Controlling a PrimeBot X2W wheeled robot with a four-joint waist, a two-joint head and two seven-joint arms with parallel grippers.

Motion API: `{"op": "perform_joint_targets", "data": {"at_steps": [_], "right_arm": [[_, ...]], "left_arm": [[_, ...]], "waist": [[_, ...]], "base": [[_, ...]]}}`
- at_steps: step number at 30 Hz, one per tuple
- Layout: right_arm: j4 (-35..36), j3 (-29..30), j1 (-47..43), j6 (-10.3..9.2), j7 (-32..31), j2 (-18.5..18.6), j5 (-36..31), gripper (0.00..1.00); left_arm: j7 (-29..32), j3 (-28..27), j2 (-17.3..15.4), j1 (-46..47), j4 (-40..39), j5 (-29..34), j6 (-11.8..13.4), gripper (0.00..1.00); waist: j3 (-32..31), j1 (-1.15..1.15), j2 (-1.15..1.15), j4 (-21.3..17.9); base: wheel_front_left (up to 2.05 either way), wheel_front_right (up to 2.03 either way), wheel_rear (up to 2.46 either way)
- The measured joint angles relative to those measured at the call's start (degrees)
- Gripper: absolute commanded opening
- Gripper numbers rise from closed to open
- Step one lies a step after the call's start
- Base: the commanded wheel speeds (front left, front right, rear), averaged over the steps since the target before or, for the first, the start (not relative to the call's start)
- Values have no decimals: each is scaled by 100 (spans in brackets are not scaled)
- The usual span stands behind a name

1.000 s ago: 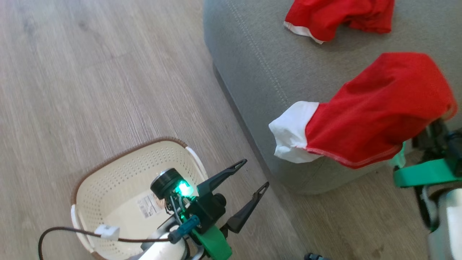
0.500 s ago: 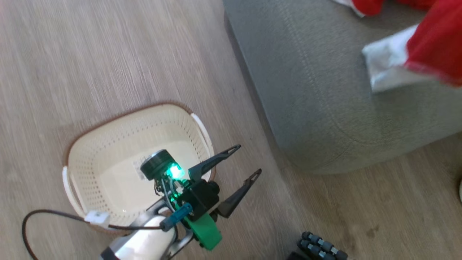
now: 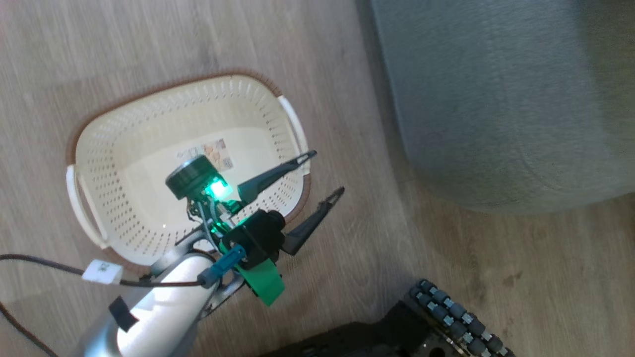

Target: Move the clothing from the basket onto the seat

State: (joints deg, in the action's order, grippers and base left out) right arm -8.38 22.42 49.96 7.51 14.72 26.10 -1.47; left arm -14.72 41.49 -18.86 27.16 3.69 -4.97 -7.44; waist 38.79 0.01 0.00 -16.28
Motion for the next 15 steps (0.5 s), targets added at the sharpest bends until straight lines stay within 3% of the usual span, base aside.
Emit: {"op": "perform_joint_targets", "data": {"at_steps": [9,15], "right_arm": [[-1349,563,997,0,1,290,-175,0],[-2463,1724,1618,0,-2,285,-837,0]], "left_arm": [[0,-69,-90,122,-96,20,0,100],[0,-60,-89,140,-112,54,0,100]], "waist": [[596,-1,0,369],[855,-1,0,532]], "base": [[0,0,0],[0,0,0]]}}
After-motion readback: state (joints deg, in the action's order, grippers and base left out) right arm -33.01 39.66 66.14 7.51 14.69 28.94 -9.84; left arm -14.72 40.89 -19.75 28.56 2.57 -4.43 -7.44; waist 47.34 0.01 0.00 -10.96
